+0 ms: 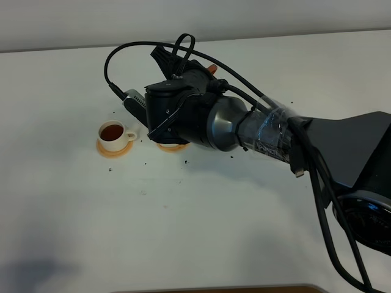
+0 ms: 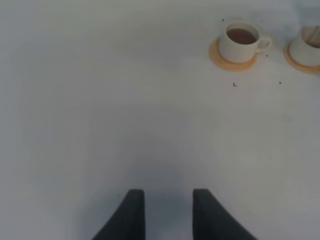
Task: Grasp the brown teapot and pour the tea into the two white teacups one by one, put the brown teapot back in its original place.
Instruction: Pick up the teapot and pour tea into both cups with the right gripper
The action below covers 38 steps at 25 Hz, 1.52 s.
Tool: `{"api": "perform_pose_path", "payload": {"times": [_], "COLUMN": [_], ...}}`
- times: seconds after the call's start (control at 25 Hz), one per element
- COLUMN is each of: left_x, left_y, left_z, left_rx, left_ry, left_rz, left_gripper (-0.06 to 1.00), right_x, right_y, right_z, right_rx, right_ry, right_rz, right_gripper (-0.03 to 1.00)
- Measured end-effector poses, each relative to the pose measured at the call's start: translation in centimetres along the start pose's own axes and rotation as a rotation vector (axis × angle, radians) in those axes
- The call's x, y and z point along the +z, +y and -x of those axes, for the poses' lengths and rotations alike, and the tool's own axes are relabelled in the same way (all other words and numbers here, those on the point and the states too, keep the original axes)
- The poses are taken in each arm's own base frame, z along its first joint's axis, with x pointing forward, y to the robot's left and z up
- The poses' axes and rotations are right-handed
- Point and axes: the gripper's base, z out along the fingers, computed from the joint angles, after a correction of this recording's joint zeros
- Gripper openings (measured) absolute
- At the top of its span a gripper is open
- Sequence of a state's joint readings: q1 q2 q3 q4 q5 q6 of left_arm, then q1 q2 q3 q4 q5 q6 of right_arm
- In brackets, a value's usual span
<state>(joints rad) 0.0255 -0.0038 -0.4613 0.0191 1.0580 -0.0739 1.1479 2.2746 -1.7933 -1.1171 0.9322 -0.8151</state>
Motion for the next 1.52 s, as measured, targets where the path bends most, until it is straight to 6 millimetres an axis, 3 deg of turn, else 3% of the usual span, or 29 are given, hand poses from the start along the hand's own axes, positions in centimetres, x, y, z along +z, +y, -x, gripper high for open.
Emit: {"api": "perform_pose_path", "payload": {"times": [1.52], "left_x": [0.00], "left_y": [0.00], "left_z": [0.00], "left_rx": [0.000], "left_ry": [0.000], "left_rz": [0.000], "left_gripper": [0.28], "right_x": [-0.15], "right_y": [-0.36], "right_z": [-0.13], "right_rx": [-0.140], "right_ry": [0.031], "right_rz": [-0.035], "right_gripper": [0.14]}}
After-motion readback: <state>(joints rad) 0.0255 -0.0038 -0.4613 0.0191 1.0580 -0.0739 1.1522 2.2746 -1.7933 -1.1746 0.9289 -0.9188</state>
